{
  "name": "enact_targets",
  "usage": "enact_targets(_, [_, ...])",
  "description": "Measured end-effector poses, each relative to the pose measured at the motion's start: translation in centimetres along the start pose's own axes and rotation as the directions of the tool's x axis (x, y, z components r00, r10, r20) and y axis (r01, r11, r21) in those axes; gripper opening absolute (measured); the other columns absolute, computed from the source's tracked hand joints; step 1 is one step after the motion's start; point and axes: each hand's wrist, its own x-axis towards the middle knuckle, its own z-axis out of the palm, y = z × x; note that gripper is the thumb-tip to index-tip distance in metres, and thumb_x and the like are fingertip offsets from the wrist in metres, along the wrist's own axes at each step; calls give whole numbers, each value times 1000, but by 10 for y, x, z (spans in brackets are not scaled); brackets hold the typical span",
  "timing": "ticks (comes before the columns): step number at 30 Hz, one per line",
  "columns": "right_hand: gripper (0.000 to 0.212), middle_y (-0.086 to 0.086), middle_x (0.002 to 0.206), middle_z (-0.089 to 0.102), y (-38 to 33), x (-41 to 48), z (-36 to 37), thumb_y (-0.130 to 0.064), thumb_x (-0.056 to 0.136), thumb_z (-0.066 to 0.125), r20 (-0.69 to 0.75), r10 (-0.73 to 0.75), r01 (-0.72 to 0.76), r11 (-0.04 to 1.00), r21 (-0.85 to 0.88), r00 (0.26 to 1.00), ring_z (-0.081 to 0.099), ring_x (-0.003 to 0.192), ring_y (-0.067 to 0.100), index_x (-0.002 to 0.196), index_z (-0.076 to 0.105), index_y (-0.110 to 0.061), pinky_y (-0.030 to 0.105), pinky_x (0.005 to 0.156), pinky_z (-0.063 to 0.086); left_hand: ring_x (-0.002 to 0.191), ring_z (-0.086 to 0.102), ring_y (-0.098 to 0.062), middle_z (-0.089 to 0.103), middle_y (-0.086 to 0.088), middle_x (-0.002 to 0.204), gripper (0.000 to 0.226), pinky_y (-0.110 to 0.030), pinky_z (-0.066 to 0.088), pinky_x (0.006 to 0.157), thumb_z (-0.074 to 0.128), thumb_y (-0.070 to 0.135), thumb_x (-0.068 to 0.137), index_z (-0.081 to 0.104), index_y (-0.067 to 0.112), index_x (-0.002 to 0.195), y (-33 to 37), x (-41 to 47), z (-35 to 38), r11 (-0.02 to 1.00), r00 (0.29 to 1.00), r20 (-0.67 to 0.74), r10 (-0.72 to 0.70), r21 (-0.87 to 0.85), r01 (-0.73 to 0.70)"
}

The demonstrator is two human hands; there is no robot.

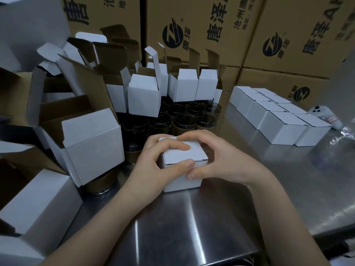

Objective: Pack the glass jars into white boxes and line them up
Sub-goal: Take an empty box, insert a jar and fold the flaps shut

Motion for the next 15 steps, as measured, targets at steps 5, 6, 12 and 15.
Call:
enact_targets(5, [69, -8, 129, 51, 0, -11, -7, -20, 67, 87, -21, 22, -21, 999, 25, 1000, 51, 122, 8, 123, 55, -45, 32, 96, 51, 118, 55, -6, 56, 9, 124, 57, -31, 48, 99, 76, 49, 65, 58, 41, 118, -4, 0, 0, 1000, 998, 68, 5, -21, -3])
enact_targets(6, [69, -9, 130, 52, 1, -14, -9, -20, 67, 86, -24, 34, -33, 998, 46, 999, 51, 123, 9, 124, 55, -44, 34, 95, 51, 121, 54, -8, 56, 11, 126, 61, -35, 48, 102, 77, 50, 65, 55, 44, 121, -5, 0, 1, 999, 996, 89, -1, -34, 4])
enact_targets(12, [69, -16, 122, 59, 10, -34, -34, 2, 70, 83, -107, 111, -99, 989, 111, 988, 57, 114, 4, 124, 56, -31, 23, 86, 52, 124, 49, 5, 51, 25, 133, 63, -26, 40, 105, 74, 53, 68, 49, 49, 125, -7, -1, 2, 998, 995, 87, -42, 52, 37])
enact_targets(15, [67, -18, 115, 62, 19, -42, -52, 1, 69, 83, -179, 163, -147, 984, 99, 970, 61, 106, 1, 120, 58, -34, 18, 80, 52, 115, 55, 4, 57, 22, 120, 41, -23, 45, 96, 74, 42, 76, 61, 39, 115, -7, -1, 3, 994, 996, 82, -45, 102, 37])
